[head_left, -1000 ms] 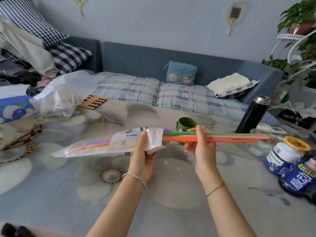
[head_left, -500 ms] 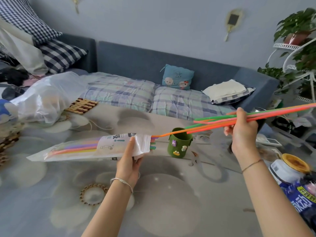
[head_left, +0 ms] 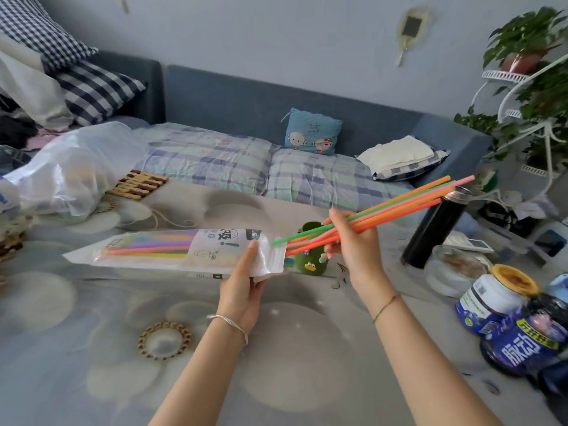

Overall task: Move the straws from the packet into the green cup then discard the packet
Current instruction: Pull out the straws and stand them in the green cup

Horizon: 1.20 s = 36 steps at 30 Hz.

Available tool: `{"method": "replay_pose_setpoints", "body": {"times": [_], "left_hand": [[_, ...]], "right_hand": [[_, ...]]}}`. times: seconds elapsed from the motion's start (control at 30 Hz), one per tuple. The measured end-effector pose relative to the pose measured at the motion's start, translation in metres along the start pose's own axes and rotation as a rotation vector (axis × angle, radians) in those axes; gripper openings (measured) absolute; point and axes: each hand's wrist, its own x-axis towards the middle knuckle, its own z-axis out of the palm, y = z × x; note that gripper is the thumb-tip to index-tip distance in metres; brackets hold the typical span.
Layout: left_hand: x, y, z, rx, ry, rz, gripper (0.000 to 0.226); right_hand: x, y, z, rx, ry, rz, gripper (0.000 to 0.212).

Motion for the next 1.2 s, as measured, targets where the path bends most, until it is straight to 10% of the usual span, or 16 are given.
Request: {"method": "replay_pose_setpoints", "body": {"times": [0.47, 0.9, 1.2], "left_hand": [[-0.001, 0.021, -0.013, -0.027, 0.039, 0.020, 0.063], [0.008, 0.022, -0.027, 0.016, 0.032, 0.061, 0.076], [0.002, 0.025, -0.020, 0.004, 0.087, 0.033, 0.057]], "right_hand": [[0.069, 0.003, -0.036, -0.294, 0.293, -0.057, 0.030], [0.103, 0.091, -0.028, -0.470, 0.079, 0.165, 0.008], [0.085, 0.109, -0.023, -0.288, -0.051, 0.358, 0.105]]}}
